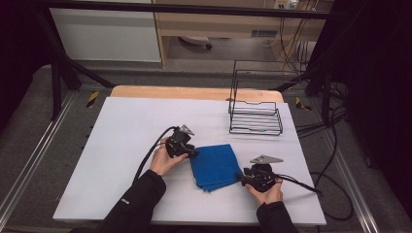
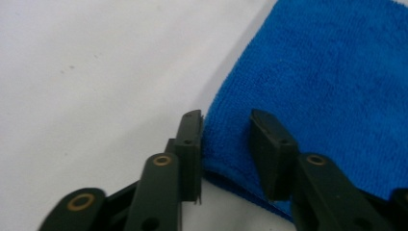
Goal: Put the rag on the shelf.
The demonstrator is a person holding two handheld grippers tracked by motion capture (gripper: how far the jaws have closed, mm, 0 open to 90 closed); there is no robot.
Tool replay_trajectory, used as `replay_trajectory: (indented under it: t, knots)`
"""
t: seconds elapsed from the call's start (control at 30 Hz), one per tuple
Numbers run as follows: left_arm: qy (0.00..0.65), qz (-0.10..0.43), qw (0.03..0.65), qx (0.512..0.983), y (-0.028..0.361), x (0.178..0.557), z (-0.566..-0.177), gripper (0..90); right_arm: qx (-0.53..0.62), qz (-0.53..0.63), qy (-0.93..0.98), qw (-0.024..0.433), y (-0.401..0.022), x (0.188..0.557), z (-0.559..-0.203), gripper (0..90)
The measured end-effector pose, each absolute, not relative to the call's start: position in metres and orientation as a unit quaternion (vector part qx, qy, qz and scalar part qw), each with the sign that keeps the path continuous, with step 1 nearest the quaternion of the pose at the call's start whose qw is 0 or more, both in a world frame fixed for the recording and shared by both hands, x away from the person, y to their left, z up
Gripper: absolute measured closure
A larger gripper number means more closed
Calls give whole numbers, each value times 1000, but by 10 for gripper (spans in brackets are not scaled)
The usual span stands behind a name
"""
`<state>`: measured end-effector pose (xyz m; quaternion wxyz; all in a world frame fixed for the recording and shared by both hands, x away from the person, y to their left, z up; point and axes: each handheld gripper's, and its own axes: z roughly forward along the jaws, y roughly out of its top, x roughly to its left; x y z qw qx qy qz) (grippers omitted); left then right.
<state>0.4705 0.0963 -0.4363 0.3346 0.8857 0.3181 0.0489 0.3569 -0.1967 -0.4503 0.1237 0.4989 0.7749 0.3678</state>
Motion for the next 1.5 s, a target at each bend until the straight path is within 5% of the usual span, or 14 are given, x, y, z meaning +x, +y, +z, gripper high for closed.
replay_trajectory:
  t: [0.3, 0.9, 1.0, 1.17, 1.3, 1.5]
  knots:
    - [326, 15, 345, 880, 100, 465, -436, 862, 534, 373, 755, 75, -194, 360, -450, 845]
    - [375, 39, 377, 846, 123, 387, -435, 848, 435, 374, 813, 98, -188, 434, -437, 844]
    - [375, 43, 381, 844, 124, 391, -433, 777, 425, 376, 815, 117, -185, 435, -443, 790]
    - [378, 54, 399, 833, 126, 413, -417, 483, 432, 420, 786, 142, -199, 425, -432, 577]
    - [377, 78, 401, 831, 118, 440, -407, 372, 435, 433, 773, 162, -208, 409, -426, 367]
    - [384, 88, 377, 838, 92, 481, -412, 338, 446, 452, 759, 142, -216, 389, -431, 225]
